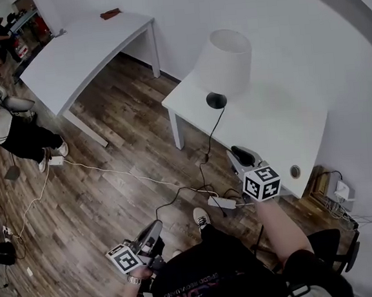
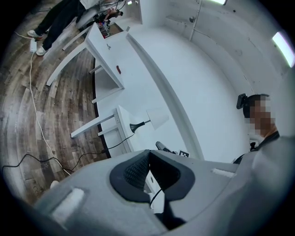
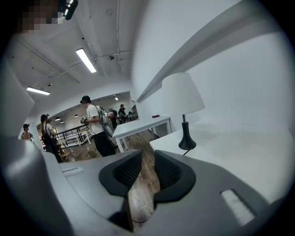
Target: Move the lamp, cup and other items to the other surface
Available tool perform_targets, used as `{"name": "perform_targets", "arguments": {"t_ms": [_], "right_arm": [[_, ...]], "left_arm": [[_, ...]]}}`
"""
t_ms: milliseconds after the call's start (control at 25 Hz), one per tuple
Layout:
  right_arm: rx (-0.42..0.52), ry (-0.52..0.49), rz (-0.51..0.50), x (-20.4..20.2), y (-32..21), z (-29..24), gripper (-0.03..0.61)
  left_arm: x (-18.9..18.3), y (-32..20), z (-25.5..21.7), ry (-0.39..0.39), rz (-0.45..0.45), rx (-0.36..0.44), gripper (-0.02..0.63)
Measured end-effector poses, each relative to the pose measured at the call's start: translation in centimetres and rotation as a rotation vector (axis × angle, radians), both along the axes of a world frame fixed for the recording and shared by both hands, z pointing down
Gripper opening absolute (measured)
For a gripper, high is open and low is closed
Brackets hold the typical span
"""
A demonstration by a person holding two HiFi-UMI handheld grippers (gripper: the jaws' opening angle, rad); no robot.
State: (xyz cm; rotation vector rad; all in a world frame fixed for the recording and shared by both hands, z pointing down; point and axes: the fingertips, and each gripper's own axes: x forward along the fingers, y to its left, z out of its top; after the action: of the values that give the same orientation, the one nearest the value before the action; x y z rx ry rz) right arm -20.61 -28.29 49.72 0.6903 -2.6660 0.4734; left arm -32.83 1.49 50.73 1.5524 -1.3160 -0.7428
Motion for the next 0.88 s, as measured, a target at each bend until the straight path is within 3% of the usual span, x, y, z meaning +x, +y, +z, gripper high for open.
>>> {"name": "perform_targets", "arguments": {"t_ms": [480, 880], "right_arm": [[0.054, 0.111, -0.009, -2.7, -10.8, 4.4, 0.147], [0.113, 0.142, 0.023, -6.4, -20.9, 7.6, 0.177]], "left_arm": [[0.0, -1.6, 0.5, -0.007, -0.113, -0.037, -0.003], [1.3, -2.3, 1.5, 0.004, -0.176, -0.094, -0.002]]}}
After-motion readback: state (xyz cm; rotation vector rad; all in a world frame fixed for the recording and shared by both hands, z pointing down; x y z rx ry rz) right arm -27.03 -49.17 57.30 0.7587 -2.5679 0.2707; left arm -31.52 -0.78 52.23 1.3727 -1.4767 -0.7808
